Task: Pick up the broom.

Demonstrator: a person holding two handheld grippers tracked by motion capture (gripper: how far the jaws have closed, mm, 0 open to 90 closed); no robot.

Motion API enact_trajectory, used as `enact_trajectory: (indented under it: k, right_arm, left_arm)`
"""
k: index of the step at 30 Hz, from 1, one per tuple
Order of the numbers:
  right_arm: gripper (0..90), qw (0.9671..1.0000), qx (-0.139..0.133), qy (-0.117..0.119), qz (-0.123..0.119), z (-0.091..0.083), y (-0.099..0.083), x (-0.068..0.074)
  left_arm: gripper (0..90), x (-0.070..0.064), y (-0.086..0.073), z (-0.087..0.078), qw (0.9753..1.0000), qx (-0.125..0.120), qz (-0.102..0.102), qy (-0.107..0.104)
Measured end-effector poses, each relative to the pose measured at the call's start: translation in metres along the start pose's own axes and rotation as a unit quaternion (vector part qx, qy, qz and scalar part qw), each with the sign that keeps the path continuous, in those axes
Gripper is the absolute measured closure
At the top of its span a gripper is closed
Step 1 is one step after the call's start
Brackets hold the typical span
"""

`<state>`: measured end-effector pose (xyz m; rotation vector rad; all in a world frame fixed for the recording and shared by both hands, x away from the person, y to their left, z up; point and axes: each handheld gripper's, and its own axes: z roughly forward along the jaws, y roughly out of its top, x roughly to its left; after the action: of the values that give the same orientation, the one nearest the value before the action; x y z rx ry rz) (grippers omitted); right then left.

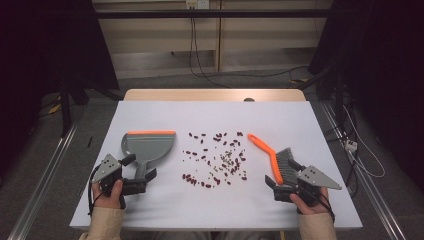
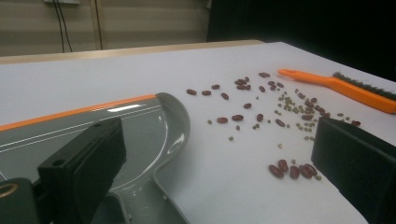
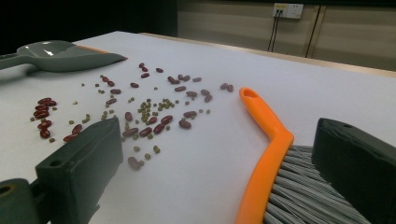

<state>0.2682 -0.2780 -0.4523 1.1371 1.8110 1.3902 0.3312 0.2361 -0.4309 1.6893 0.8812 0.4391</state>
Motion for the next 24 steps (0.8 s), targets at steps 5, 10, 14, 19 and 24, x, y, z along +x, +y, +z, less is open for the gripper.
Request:
enact_trajectory:
  k: [5, 10, 14, 19, 24]
  right_arm:
    - [1.9, 1.0, -0.001, 0.003, -0.003, 0.0, 0.001, 0.0]
    - [2.4, 1.0, 0.003, 0.005, 0.0, 0.004, 0.005, -0.003]
    - [2.8, 0.9999, 0.012, -0.002, 0.0, 0.008, 0.012, -0.009]
    - [4.8, 0.9993, 0.033, -0.013, 0.007, 0.017, 0.021, -0.021]
    - [4.9, 0.9987, 0.045, -0.021, 0.014, 0.027, 0.026, -0.03]
  left_arm:
    - [2.9, 0.001, 0.0, -0.001, 1.0, -0.002, 0.0, 0.0]
    - [2.9, 0.001, 0.0, -0.001, 1.0, 0.0, 0.002, -0.001]
    - [2.9, 0.001, 0.0, -0.001, 1.0, -0.002, -0.002, 0.0]
    - [3.0, 0.002, -0.001, -0.002, 1.0, -0.005, -0.008, 0.001]
    - [2.9, 0.002, -0.001, -0.003, 0.9999, -0.007, -0.009, 0.002]
